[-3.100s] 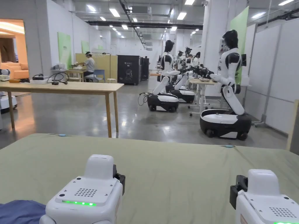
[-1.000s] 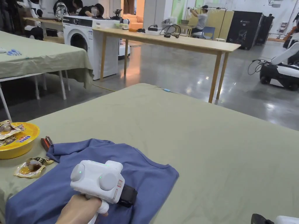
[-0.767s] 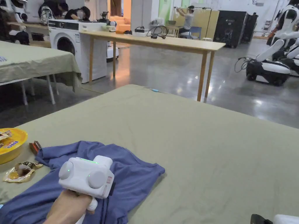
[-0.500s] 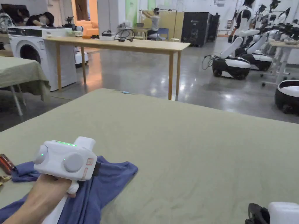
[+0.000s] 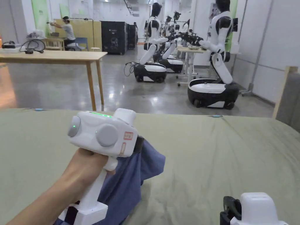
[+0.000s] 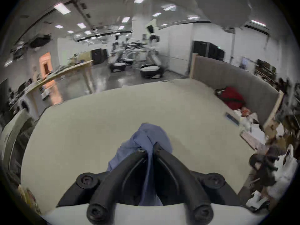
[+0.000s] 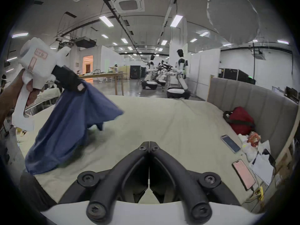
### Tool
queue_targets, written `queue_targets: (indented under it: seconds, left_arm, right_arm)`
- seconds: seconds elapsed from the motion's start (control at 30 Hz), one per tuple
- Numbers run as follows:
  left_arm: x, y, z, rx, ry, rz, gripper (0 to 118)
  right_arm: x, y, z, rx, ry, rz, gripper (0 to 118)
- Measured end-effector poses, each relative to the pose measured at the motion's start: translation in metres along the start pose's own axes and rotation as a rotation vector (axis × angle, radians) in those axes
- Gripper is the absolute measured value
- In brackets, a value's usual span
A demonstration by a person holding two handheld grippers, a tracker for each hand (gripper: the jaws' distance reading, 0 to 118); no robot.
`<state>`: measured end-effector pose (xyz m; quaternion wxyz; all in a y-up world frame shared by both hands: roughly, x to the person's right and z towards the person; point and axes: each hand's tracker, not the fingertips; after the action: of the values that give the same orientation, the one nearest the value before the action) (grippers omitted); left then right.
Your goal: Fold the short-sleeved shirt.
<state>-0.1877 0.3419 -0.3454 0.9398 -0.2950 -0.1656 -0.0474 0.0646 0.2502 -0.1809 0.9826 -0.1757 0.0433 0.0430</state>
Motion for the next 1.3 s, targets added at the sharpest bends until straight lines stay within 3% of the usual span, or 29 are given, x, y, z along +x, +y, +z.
queue_targets:
  seconds: [0.23,0.37,0.4,0.43,0.47,0.5,0.57,0.67,0.77,0.8,0.83,0.87,0.9,1.1,1.3]
  left_arm:
    - [0.088,-0.001,-0.112,-0.116,-0.237,0.026,0]
    - [0.105,-0.05,-0.176,-0.247,-0.24,0.084,1]
    - [0.103,-0.061,-0.184,-0.238,-0.227,0.113,11]
    - [0.101,-0.069,-0.187,-0.222,-0.225,0.113,35]
    - [0.097,-0.075,-0.187,-0.175,-0.22,0.135,35]
    - [0.092,-0.079,-0.186,-0.16,-0.203,0.143,53]
    - [0.081,-0.086,-0.177,-0.156,-0.166,0.222,118]
    - [0.066,-0.088,-0.147,-0.066,-0.117,0.189,108]
    - [0.038,-0.09,-0.072,0.06,-0.02,0.159,101]
    - [0.028,-0.098,-0.043,0.115,0.021,0.17,85]
    - [0.02,-0.106,-0.018,0.152,0.055,0.173,62]
    - [0.011,-0.119,0.009,0.17,0.094,0.157,21]
    - [0.005,-0.13,0.033,0.191,0.15,0.166,0]
    - [-0.044,-0.205,0.154,0.254,0.375,0.312,0]
    - [-0.078,-0.215,0.177,0.246,0.449,0.382,0]
  right_arm:
    - [0.038,-0.01,-0.008,-0.036,-0.081,-0.043,1]
    - [0.048,-0.02,-0.019,-0.08,-0.089,-0.042,1]
    - [0.049,-0.023,-0.021,-0.089,-0.09,-0.036,1]
    - [0.05,-0.024,-0.024,-0.098,-0.094,-0.034,1]
    - [0.052,-0.026,-0.027,-0.107,-0.093,-0.034,1]
    - [0.053,-0.028,-0.029,-0.114,-0.091,-0.035,1]
    - [0.054,-0.029,-0.032,-0.122,-0.091,-0.04,1]
    - [0.052,-0.027,-0.031,-0.116,-0.082,-0.044,1]
    - [0.046,-0.023,-0.028,-0.089,-0.081,-0.041,1]
    - [0.043,-0.022,-0.026,-0.075,-0.076,-0.047,1]
    - [0.04,-0.021,-0.024,-0.069,-0.069,-0.049,1]
    - [0.036,-0.021,-0.022,-0.06,-0.061,-0.047,1]
    - [0.032,-0.02,-0.02,-0.049,-0.053,-0.041,1]
    - [0.005,-0.021,-0.006,0.024,-0.04,-0.021,1]
    - [-0.011,-0.016,-0.008,0.023,-0.02,0.001,1]
